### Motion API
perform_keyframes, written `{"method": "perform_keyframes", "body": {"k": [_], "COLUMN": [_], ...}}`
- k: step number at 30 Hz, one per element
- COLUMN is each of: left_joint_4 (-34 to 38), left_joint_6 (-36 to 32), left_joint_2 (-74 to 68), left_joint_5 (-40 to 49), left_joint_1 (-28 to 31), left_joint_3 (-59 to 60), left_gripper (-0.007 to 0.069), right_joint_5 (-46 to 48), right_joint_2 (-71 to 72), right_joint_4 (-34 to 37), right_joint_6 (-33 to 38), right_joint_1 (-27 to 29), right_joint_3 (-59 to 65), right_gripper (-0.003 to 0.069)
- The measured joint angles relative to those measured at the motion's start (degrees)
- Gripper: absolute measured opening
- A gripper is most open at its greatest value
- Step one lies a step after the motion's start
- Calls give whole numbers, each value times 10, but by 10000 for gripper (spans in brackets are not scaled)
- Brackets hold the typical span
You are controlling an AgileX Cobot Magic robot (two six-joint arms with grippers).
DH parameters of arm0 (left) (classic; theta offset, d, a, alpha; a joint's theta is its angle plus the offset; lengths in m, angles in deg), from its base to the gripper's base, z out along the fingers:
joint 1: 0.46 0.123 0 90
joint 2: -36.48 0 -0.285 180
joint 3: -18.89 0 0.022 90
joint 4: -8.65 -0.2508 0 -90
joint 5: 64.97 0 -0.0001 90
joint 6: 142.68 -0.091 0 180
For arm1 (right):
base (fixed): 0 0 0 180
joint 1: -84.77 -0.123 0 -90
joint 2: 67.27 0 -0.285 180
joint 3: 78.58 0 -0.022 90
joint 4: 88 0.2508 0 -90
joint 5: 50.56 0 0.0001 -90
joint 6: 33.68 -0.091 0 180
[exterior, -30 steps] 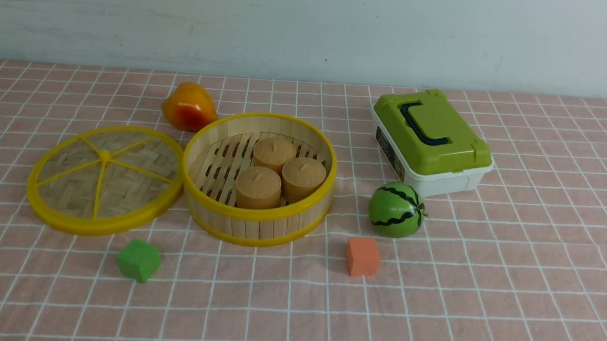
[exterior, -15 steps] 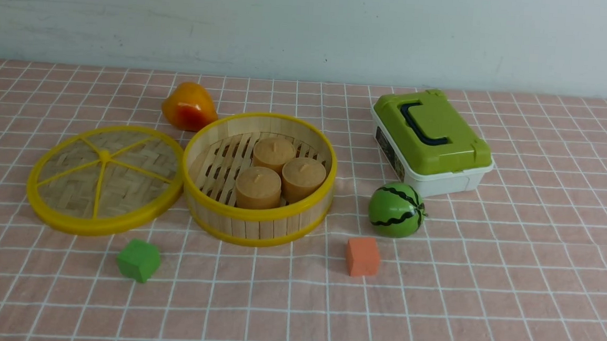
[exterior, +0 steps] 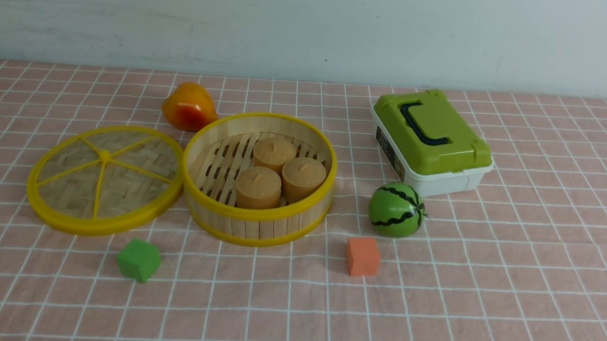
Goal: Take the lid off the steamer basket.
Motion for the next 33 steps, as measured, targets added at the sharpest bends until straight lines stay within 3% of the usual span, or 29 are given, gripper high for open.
{"method": "perform_keyframes", "body": {"k": [33], "left_joint_4": [0], "left_joint_6": [0], "left_joint_2": [0], "left_joint_5": [0], "left_joint_1": [0], "left_joint_3": [0], "left_gripper": [55], "right_joint_5": [0], "right_joint_2": [0], "right_joint_4": [0], "right_joint_6": [0], "right_joint_1": [0], "right_joint_3": [0], "right_gripper": [241]}}
